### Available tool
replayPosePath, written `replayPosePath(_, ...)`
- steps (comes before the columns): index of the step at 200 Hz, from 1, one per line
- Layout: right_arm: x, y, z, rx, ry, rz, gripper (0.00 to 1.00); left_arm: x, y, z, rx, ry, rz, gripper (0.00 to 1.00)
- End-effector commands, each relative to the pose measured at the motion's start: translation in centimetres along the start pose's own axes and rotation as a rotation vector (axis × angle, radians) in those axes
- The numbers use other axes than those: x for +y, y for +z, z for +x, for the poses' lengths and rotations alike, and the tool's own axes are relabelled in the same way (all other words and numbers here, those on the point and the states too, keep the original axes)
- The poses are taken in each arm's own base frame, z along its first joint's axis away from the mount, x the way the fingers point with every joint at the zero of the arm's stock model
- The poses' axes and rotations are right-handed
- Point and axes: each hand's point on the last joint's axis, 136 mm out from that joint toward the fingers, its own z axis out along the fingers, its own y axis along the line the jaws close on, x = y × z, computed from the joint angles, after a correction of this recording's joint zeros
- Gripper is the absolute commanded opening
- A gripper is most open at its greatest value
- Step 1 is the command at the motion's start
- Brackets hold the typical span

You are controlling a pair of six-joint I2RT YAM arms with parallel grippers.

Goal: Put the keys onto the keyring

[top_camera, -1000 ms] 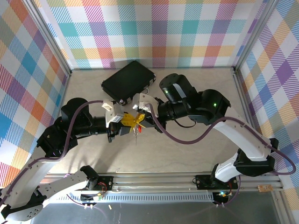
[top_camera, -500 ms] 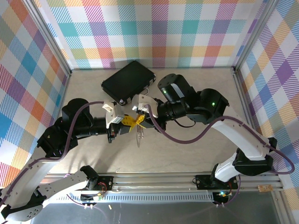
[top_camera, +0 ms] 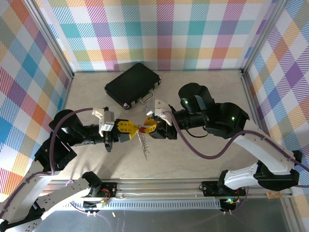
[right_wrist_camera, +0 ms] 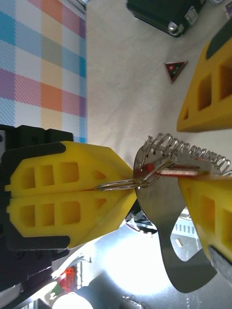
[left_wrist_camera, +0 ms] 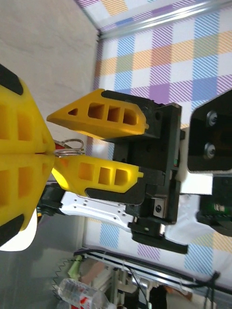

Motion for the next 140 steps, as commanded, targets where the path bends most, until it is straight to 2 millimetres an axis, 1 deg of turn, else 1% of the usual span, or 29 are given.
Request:
replayPosePath(1, 0.9, -1.4, -2.8, -0.129, -0.016, -0.025, 0.36, -1.3, -0.2, -2.9, -0.129, 0.031, 0.067, 0.0)
replayPosePath(12, 1.1, -1.9, -3.2, -0.158, -0.014, -0.021, 0.42, -1.4, -0.3, -3.3, -0.152, 0.032, 0.072, 0.0)
replayPosePath(50, 2.1, -3.7, -4.4, -0.246, -0.019, -0.038, 0.5, -1.7, -0.4, -3.8, -0.189, 0.026, 0.092, 0.0)
replayPosePath(70, 2.1, -3.9, -4.8, -0.263, -0.022, -0.038, 0.51, -1.7, -0.3, -3.8, -0.19, 0.019, 0.101, 0.0)
replayPosePath(107, 1.7, -3.4, -5.4, -0.279, -0.019, -0.032, 0.5, -2.0, -0.5, -3.9, -0.2, 0.011, 0.115, 0.0)
replayPosePath(140, 1.9, -3.2, -5.8, -0.291, -0.028, -0.053, 0.46, -2.1, -0.5, -3.7, -0.197, 0.008, 0.117, 0.0)
